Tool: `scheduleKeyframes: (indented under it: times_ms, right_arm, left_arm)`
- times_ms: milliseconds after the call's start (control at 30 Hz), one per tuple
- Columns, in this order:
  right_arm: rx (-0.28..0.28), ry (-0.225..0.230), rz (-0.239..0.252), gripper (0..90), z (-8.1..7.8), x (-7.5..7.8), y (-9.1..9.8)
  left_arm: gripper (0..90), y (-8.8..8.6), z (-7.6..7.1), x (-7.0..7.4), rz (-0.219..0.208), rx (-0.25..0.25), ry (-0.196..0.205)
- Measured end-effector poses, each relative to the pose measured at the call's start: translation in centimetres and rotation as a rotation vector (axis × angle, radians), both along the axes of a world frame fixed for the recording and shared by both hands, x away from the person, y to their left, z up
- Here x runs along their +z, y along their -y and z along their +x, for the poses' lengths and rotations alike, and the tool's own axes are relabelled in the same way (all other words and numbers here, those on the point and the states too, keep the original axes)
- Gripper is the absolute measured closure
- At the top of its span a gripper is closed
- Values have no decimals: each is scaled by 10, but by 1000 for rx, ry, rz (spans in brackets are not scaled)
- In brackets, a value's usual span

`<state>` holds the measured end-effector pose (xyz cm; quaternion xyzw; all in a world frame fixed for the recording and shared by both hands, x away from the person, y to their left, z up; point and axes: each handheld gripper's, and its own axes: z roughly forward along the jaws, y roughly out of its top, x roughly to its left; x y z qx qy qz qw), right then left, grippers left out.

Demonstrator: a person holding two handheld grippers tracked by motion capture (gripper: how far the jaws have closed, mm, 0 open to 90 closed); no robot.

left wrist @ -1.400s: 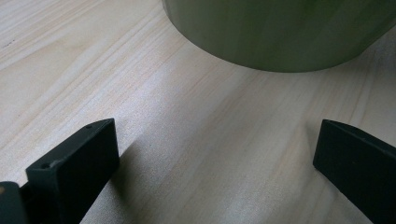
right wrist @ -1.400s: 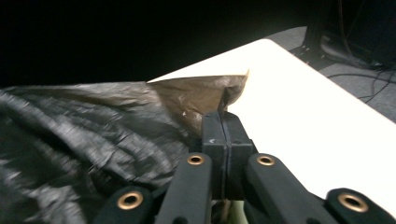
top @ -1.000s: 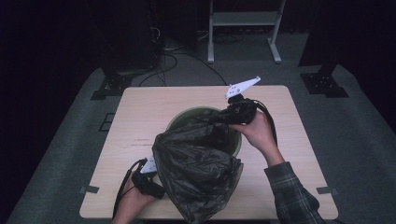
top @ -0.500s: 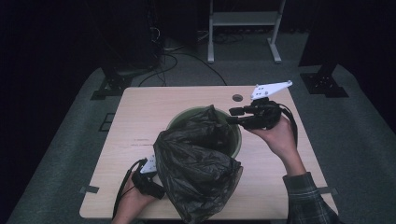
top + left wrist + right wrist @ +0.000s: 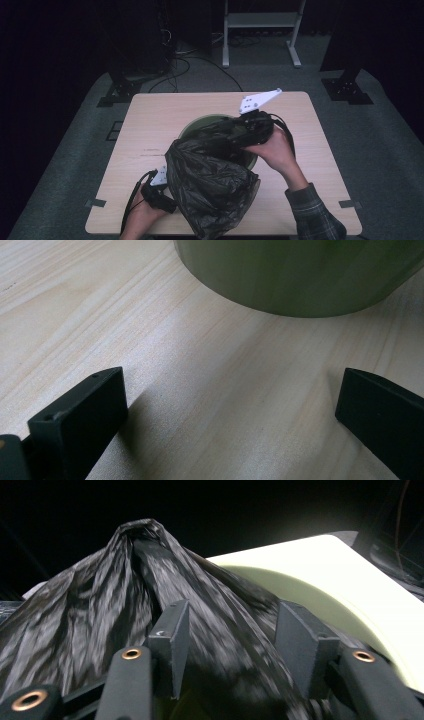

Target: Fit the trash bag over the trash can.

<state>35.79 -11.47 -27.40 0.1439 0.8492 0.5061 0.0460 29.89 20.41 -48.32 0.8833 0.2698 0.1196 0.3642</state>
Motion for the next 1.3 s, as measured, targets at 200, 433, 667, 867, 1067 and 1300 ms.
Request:
scheduleKeyframes:
  times_ms: [200, 433, 667, 867, 1067, 1300]
  right_arm:
    - [41, 12, -107, 720, 3, -5, -27]
    - [-49, 35, -149, 895, 12, -12, -8]
    - [-127, 3, -91, 773, 20, -15, 28]
    - [-129, 11, -16, 681, -2, -14, 48]
    - [-129, 18, 24, 656, -31, -17, 67]
    - [-106, -1, 49, 633, -63, -28, 82]
  left_arm:
    - [0, 0, 0, 0, 1, 0, 0]
    - [0, 0, 0, 0, -3, 2, 0]
    - [0, 0, 0, 0, -4, 3, 0]
    - [0, 0, 0, 0, -3, 3, 1]
    - [0, 0, 0, 0, -3, 4, 1]
    - [0, 0, 0, 0, -3, 6, 0]
